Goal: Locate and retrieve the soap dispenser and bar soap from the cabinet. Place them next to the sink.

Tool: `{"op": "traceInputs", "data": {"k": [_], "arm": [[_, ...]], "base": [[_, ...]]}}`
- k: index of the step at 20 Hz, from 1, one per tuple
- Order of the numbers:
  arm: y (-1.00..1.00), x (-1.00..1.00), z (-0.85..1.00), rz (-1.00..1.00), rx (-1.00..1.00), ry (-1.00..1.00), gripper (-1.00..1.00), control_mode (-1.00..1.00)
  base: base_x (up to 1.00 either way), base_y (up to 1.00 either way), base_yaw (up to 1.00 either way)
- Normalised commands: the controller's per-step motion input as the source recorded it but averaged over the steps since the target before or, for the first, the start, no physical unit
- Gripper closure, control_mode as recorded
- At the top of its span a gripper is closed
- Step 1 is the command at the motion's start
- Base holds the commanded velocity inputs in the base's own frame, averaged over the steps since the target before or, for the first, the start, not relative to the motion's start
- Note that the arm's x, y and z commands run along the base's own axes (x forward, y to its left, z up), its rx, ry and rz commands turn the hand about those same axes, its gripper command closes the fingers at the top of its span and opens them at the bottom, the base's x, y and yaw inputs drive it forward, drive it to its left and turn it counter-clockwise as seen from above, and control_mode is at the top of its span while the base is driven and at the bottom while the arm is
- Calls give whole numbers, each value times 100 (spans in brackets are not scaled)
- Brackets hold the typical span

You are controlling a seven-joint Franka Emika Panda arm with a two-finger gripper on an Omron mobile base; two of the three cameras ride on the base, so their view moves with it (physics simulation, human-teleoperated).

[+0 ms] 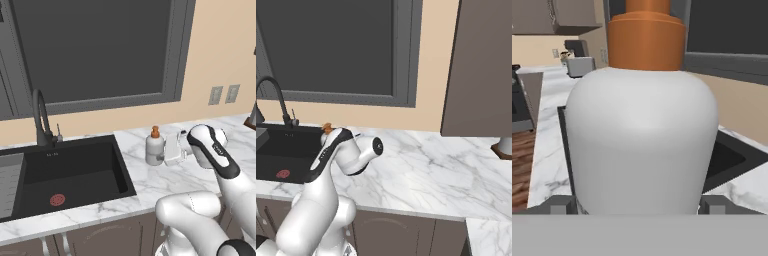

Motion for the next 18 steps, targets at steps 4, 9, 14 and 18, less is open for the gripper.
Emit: {"op": "traceInputs", "data": {"k": [4,9,14,18], "arm": [[7,25,-32,1,4,0,100,-100],[5,27,-25,2,1,-1,100,-100],[0,35,-18,0,0,-4,100,-100],[0,36,-19,0,0,-2,100,-100]], "base": [[0,0,0],[0,0,0],[0,0,0],[0,0,0]]}}
